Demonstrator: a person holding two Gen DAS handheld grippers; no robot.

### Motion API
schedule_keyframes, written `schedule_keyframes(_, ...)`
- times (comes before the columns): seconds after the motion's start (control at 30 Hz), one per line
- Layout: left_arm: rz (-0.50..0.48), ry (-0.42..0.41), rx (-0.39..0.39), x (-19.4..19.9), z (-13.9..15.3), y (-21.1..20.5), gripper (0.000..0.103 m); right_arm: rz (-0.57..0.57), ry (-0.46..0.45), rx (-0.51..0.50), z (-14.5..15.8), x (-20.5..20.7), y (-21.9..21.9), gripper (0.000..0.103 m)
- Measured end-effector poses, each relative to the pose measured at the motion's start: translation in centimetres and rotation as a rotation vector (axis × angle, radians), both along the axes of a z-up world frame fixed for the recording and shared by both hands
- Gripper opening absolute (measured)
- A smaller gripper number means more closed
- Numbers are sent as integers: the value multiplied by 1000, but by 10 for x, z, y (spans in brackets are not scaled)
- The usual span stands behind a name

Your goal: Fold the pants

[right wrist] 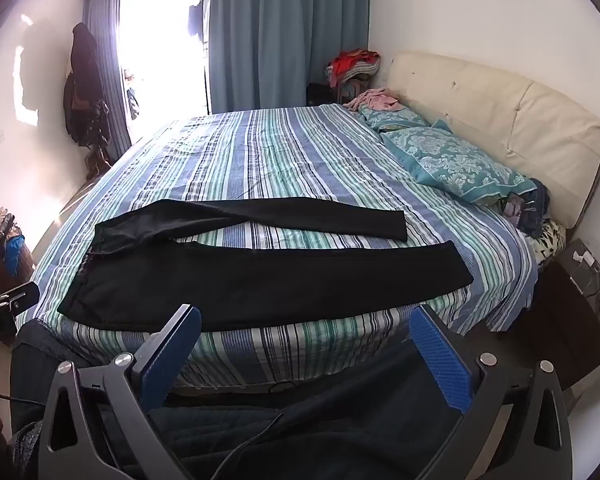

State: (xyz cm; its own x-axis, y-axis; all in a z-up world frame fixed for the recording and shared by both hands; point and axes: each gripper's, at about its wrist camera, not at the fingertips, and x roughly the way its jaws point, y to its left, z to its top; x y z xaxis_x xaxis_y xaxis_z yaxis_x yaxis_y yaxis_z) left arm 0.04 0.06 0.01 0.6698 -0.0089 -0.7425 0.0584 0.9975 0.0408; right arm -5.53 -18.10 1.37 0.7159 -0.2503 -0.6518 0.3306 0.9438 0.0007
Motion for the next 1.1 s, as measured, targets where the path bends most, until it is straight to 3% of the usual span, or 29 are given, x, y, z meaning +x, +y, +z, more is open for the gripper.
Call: schedule_keyframes(1.1, 3, -3, 27, -1, -1, 1, 102, 4, 3, -7, -1, 0, 1, 103)
